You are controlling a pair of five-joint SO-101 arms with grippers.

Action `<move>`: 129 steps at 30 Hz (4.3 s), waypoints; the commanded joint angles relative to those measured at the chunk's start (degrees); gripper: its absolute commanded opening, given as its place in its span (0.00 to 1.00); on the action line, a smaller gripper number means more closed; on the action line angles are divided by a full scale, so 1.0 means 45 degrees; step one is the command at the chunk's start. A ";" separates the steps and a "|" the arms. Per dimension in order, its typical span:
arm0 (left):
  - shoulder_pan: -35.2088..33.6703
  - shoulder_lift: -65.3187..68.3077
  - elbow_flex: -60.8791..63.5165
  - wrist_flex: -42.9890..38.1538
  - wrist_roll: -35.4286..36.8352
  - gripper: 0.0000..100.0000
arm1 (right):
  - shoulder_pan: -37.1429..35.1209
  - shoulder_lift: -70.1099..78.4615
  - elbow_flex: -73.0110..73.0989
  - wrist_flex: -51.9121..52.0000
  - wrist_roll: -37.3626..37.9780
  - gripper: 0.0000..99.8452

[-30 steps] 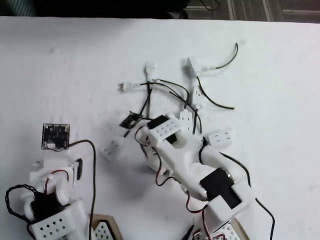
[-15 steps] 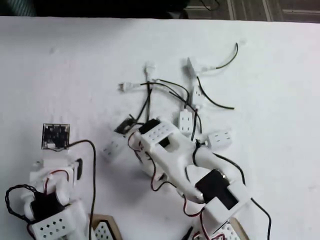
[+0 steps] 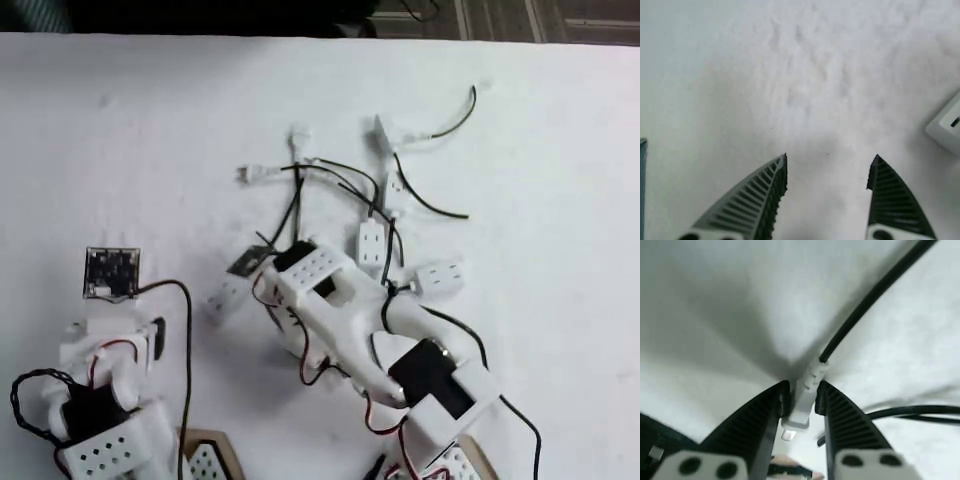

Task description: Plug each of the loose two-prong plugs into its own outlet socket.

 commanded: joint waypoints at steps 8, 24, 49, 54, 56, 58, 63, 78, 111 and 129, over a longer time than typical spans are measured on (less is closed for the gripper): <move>-0.0010 -0.0088 -0.0098 -0.0215 0.0117 0.27 | -0.0147 -0.1573 -0.0098 0.1104 -0.0137 0.02; 0.0420 -0.0107 -0.3204 -0.1661 0.3712 0.27 | -0.0147 -1.0579 -0.0098 0.1182 -0.0606 0.02; 1.0618 -0.0107 -0.5724 -0.1778 0.7248 0.27 | -0.2842 -1.3783 0.2090 -0.3194 -0.1954 0.02; 1.0774 -0.0107 -0.5665 -0.1543 0.7228 0.27 | -0.2842 -1.3783 0.2188 -0.3389 -0.1954 0.02; 1.0325 -0.0107 -0.5665 -0.1563 0.7228 0.27 | -0.2842 -1.3783 0.2188 -0.3350 -0.1954 0.02; 0.9348 -0.0107 -0.5724 -0.1641 0.7228 0.27 | -0.2784 -1.3783 0.2188 -0.3311 -0.1954 0.02; 0.5753 -0.0107 -0.5685 -0.1582 0.7228 0.27 | -0.2569 -1.3763 0.2208 -0.3389 -0.1954 0.02; -0.1924 -0.0107 -0.1778 -0.1582 0.4806 0.27 | -0.2276 -0.7492 0.2129 -0.7570 -0.1836 0.02; -0.2745 -0.0107 -0.1426 -0.1739 0.4435 0.27 | -0.2901 -0.2686 -0.0156 -0.9328 -0.1954 0.02; -0.2745 -0.0107 -0.1250 -0.1758 0.4376 0.27 | -0.2530 -0.1670 -0.0215 -0.8352 -0.1836 0.02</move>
